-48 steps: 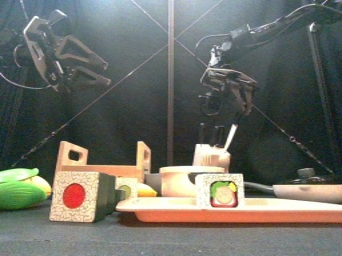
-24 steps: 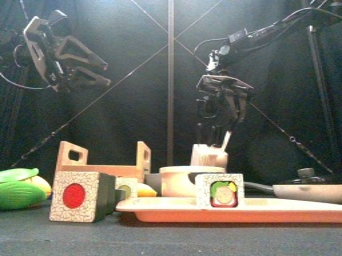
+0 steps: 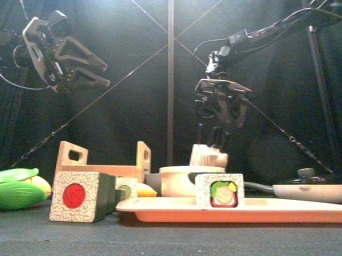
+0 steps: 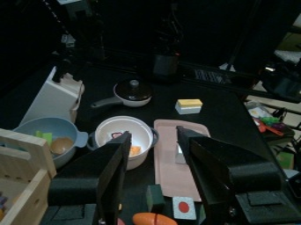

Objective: Place pairing knife back in holder

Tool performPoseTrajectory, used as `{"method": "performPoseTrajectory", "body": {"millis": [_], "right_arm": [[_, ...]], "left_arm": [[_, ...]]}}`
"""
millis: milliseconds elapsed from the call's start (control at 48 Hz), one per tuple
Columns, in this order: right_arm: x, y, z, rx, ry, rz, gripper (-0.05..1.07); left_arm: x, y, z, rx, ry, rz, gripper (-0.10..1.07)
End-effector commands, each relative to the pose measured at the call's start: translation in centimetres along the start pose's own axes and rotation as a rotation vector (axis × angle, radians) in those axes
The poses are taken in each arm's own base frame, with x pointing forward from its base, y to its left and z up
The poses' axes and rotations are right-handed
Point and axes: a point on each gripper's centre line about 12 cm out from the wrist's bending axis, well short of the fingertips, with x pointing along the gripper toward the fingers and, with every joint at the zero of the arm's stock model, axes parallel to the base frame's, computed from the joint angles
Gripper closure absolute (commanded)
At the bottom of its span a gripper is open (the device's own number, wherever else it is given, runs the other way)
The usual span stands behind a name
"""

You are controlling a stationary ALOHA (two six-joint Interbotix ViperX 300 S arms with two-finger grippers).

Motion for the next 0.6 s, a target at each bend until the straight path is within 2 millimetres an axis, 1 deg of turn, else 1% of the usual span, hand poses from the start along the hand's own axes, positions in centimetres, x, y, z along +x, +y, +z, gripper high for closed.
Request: {"method": "performPoseTrajectory", "body": {"millis": [0, 62, 188, 229, 250, 292, 333, 396, 479, 521, 583], "right_arm": [[-2.7, -0.3, -2.5, -0.036, -0.071, 0.036, 0.24], [-2.9, -0.4, -3.8, -0.056, -0.093, 0.024, 0.24], [-3.2, -0.2, -7.3, -0.124, -0.16, 0.032, 0.24], [-2.9, 0.1, -8.3, -0.126, -0.182, 0.054, 0.24], [-2.7, 0.4, -9.3, -0.126, -0.209, 0.079, 0.24], [-2.5, 0.6, -10.2, -0.141, -0.23, 0.102, 0.24], [-1.9, 1.1, -11.4, -0.171, -0.265, 0.14, 0.24], [-0.5, 1.7, -13.2, -0.228, -0.322, 0.22, 0.25], [1.0, 2.2, -14.3, -0.292, -0.384, 0.3, 0.25], [1.8, 2.7, -14.9, -0.346, -0.445, 0.363, 0.25], [2.2, 3.0, -15.6, -0.417, -0.534, 0.434, 0.25]], "left_arm": [[0.1, 0.0, 0.5, 0.001, -0.016, 0.001, 0.14], [0.1, 0.0, 0.4, 0.001, -0.013, 0.002, 0.14], [0.1, 0.0, 0.4, 0.0, -0.013, 0.002, 0.14], [0.1, 0.0, 0.4, 0.0, -0.013, 0.002, 0.14], [0.1, 0.0, 0.4, 0.0, -0.013, 0.002, 0.14], [0.1, 0.0, 0.4, 0.0, -0.013, 0.002, 0.14], [0.1, 0.0, 0.4, 0.001, -0.014, 0.001, 0.14], [0.1, 0.0, 0.3, 0.002, -0.013, 0.001, 0.14], [0.0, 0.0, 0.3, 0.002, -0.011, 0.001, 0.14], [0.0, 0.0, 0.2, 0.002, -0.01, 0.001, 0.14], [0.0, 0.1, 0.2, 0.0, -0.008, 0.003, 0.14]]}}
